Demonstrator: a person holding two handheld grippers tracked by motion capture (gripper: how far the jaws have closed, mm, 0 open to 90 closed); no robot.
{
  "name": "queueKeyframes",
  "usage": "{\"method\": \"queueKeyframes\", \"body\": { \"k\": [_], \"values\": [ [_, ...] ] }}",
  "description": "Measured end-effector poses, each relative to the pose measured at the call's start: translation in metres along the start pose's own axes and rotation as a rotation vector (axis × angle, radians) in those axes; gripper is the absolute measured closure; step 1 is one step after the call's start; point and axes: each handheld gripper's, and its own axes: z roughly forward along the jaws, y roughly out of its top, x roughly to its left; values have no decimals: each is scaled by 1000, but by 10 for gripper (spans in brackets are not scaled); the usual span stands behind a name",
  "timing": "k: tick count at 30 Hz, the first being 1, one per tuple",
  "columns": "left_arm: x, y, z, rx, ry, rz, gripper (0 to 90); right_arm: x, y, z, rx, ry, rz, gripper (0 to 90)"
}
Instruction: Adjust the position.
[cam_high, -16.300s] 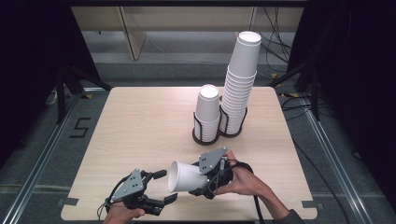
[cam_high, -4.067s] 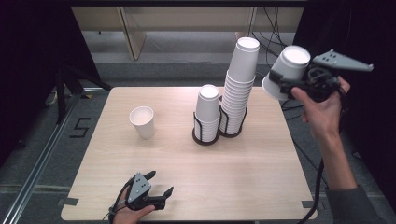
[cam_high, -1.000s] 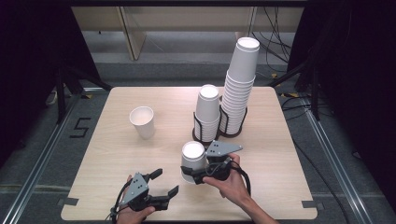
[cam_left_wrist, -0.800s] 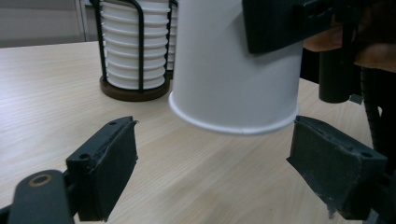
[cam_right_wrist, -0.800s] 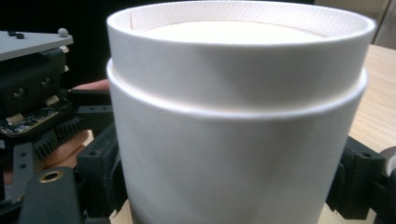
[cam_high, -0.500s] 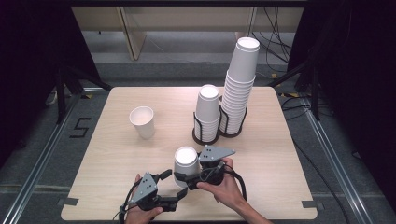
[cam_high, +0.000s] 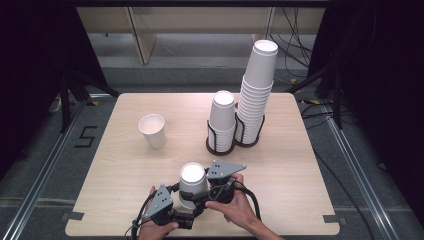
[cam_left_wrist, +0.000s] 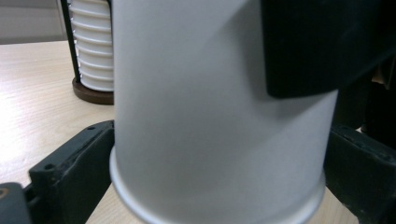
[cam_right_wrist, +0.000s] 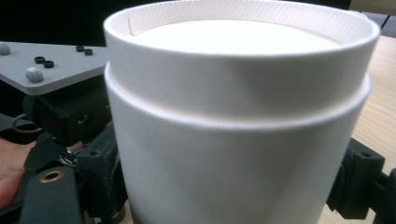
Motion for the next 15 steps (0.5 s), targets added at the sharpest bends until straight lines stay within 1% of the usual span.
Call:
{"method": "queueKeyframes", "body": {
  "k": [2,3,4,5,6,7,8,10,11,12,13,14,15],
  "values": [
    [-1,0,1,-6,-1,0,16,0,0,1,-6,17,0,182],
    [-1,-1,3,-20,-11,-5,18,0,-1,2,-21,15,-16,182],
    [-1,-1,3,-18,-10,-4,18,0,0,2,-15,9,-19,182],
    [-1,0,2,-2,-1,-1,19,1,0,2,-7,12,-14,182],
    [-1,0,2,-2,0,-1,21,1,-1,2,-5,18,-10,181],
    [-1,-1,3,-4,-1,-1,21,2,-1,3,-14,14,-11,181],
    [-1,-1,3,-6,-5,-1,22,2,-1,3,-15,27,-12,181],
    [-2,0,2,-3,-1,9,23,3,-1,3,-5,24,-17,181],
    [-2,-1,3,-18,-7,10,28,3,-1,3,-11,21,-13,180],
    [-2,0,1,-3,-6,13,34,4,-1,3,-8,26,-4,178],
    [-2,0,1,-5,-5,15,40,4,-1,2,0,29,5,175],
    [-2,1,1,-4,-5,22,45,2,-1,3,-17,29,-15,173],
    [-2,1,1,-3,-6,23,51,2,0,2,-8,22,-15,170]
  ]
}}
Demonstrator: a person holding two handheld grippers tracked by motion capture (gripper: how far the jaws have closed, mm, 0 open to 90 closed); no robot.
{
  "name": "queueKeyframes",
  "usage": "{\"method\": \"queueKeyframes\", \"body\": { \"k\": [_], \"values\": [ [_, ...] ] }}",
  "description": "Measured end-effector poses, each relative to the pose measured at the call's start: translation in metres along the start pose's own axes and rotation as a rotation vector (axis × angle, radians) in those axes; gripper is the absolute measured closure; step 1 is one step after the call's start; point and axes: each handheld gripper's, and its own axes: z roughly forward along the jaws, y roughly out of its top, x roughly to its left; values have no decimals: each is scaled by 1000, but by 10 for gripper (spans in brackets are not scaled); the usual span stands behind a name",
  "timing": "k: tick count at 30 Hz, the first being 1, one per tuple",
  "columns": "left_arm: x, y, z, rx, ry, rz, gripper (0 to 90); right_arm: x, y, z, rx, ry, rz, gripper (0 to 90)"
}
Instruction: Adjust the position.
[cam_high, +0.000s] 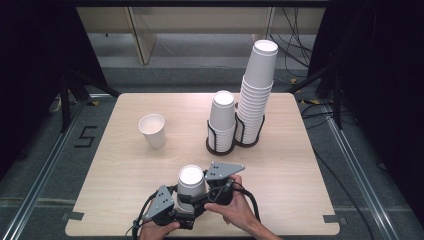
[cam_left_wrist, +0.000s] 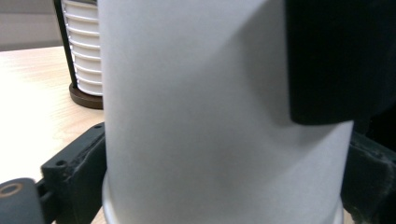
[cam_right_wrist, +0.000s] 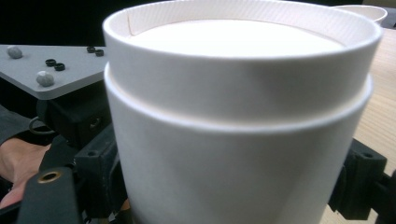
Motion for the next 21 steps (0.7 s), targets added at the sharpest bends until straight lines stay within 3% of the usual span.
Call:
{"method": "queueKeyframes", "body": {
  "k": [2,4,5,6,11,12,17,20,21],
  "values": [
    [0,0,1,-15,-11,5,60,0,0,-1,4,8,17,164],
    [0,2,-1,4,3,21,68,1,1,-1,10,31,56,160],
    [0,3,-1,6,4,26,70,-1,2,-2,4,26,22,159],
    [0,3,-1,8,3,32,72,-1,3,-2,9,30,36,158],
    [0,2,1,26,0,50,80,-1,9,-5,22,25,-8,154],
    [0,3,-1,54,10,55,81,-1,11,-7,31,9,-7,155],
    [3,3,0,61,0,67,85,-3,21,-17,62,15,-24,156],
    [3,3,-1,90,5,124,86,-3,24,-22,85,26,-30,160],
    [2,3,-1,94,5,126,86,-4,25,-24,95,26,-29,162]
  ]
}}
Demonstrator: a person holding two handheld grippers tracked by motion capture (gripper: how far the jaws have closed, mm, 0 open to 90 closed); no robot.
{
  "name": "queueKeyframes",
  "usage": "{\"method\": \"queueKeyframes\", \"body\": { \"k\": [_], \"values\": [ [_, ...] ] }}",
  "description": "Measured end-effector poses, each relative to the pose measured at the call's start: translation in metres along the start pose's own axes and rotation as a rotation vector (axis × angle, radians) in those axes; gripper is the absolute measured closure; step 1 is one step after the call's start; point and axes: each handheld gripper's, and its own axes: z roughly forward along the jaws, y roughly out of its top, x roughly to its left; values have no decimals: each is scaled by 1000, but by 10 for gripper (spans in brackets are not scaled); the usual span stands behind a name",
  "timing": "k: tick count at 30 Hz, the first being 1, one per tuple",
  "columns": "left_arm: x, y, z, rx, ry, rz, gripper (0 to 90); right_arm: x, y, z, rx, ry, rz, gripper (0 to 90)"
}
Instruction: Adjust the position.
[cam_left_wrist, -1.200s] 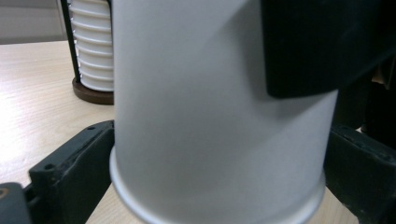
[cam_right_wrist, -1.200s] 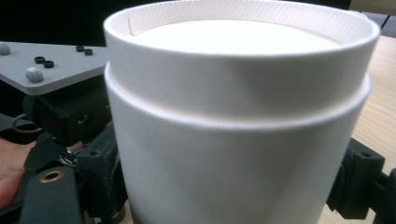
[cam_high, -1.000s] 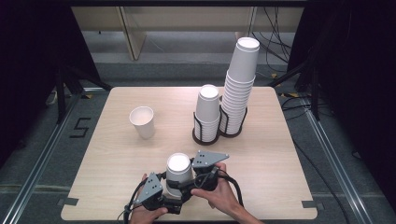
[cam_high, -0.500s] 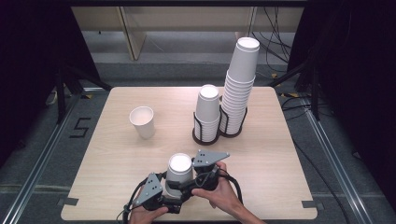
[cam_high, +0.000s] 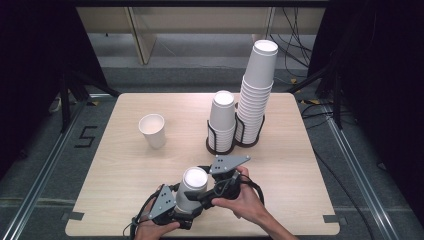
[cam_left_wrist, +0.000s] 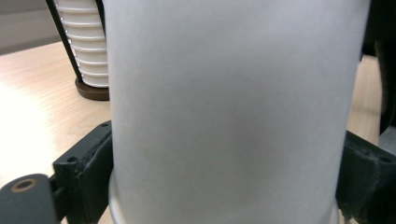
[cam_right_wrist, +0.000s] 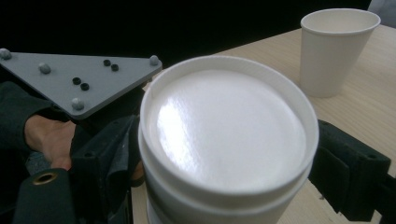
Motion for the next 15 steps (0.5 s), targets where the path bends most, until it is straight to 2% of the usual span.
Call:
{"method": "queueKeyframes", "body": {
  "k": [2,5,8,9,11,12,14,15],
  "values": [
    [0,0,0,10,-2,7,87,-1,1,-3,-8,3,3,169],
    [-1,1,0,21,-8,28,87,-2,2,-7,10,10,21,175],
    [-3,1,-1,31,-9,54,87,-4,3,-10,4,9,13,176],
    [-3,2,0,28,-18,55,87,-4,3,-10,20,28,32,179],
    [-3,3,-2,45,-17,65,87,-5,3,-12,23,27,34,230],
    [-3,3,-2,47,-21,68,87,-5,3,-12,22,41,36,234],
    [-2,3,-2,37,-23,63,84,-5,4,-13,25,53,48,243],
    [-2,2,-2,16,-32,53,75,-5,4,-13,14,62,72,247]
  ]
}}
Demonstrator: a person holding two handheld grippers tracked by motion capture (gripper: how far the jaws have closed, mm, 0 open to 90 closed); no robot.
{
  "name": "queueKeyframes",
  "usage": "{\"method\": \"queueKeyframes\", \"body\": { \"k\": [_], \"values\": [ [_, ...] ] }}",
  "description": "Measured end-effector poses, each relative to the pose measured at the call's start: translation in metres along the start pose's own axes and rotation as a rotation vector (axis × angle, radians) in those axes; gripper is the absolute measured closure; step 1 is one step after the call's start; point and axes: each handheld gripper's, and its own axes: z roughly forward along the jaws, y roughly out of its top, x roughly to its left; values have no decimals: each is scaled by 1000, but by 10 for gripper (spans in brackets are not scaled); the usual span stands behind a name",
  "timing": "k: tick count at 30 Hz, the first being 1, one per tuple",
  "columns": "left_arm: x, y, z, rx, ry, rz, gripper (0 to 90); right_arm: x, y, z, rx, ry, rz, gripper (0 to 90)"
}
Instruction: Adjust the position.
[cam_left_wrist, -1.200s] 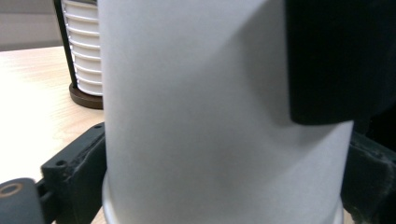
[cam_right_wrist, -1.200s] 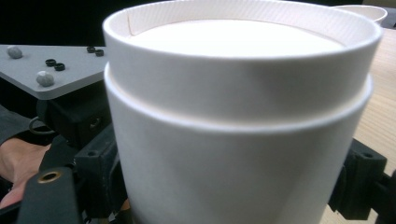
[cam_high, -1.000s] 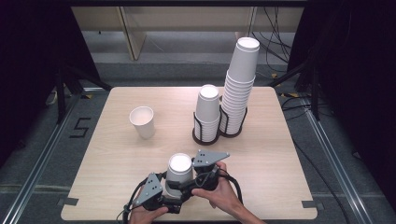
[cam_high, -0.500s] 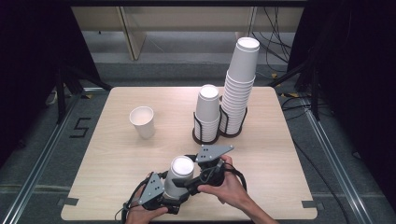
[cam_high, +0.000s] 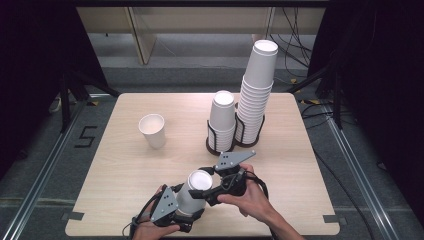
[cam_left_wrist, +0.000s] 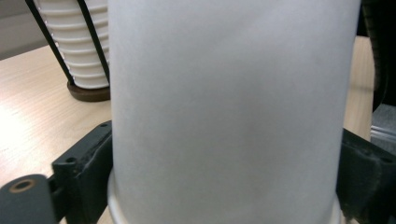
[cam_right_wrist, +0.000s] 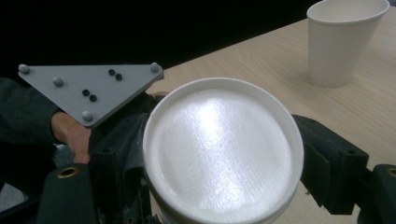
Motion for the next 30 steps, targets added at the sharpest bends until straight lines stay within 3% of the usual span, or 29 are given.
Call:
{"method": "queueKeyframes", "body": {
  "k": [2,3,5,8,14,19,23,30],
  "values": [
    [0,0,-1,-37,-6,-18,54,0,1,-3,-10,-7,37,252],
    [0,1,-2,-47,-7,-17,47,-2,2,-4,-33,-3,14,254],
    [0,1,-3,-81,1,-22,38,-3,3,-7,-51,16,59,255],
    [1,1,-3,-131,7,-29,34,-3,4,-10,-80,16,83,257],
    [-1,1,-2,-150,33,-32,27,-8,2,-13,-146,32,158,257],
    [-1,1,-3,-133,38,-26,34,-10,0,-11,-138,31,151,257],
    [0,2,-5,-124,36,-8,44,-12,-2,-12,-140,55,193,256],
    [2,5,-8,-110,23,20,82,-14,-1,-14,-126,64,200,243]
  ]
}}
